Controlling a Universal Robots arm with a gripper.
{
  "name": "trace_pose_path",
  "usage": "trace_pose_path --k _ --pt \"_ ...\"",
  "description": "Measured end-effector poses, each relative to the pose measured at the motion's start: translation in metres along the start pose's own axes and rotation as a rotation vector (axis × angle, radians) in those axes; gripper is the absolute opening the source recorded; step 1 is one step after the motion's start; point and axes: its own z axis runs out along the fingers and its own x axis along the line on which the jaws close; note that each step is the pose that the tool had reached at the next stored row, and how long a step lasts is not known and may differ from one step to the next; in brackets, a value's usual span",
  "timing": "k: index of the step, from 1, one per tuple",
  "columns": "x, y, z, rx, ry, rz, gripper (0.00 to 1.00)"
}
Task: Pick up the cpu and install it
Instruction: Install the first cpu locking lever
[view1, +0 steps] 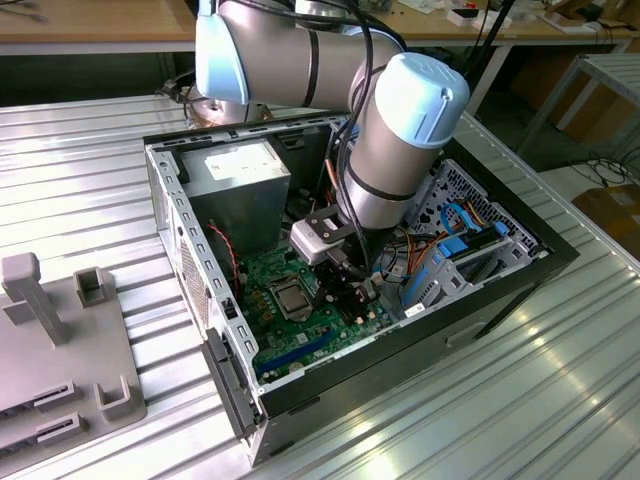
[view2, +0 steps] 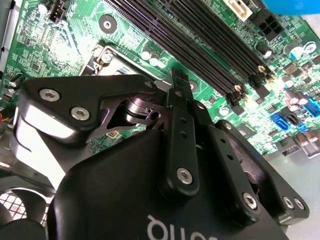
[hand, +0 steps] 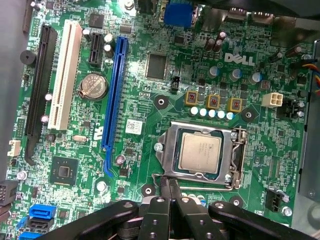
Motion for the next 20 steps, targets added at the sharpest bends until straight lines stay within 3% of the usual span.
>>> trace_pose_path --k 11,17,20 --pt "0.0003 -0.0017 0.0009 0.0004 0.0042 -0.035 0.11" --pt "-0.0001 -0.0008 -0.0085 0.0005 0.0044 -0.038 0.11" --pt "-0.0033 0.0034 -0.0112 0.0005 0.0045 -0.04 0.11"
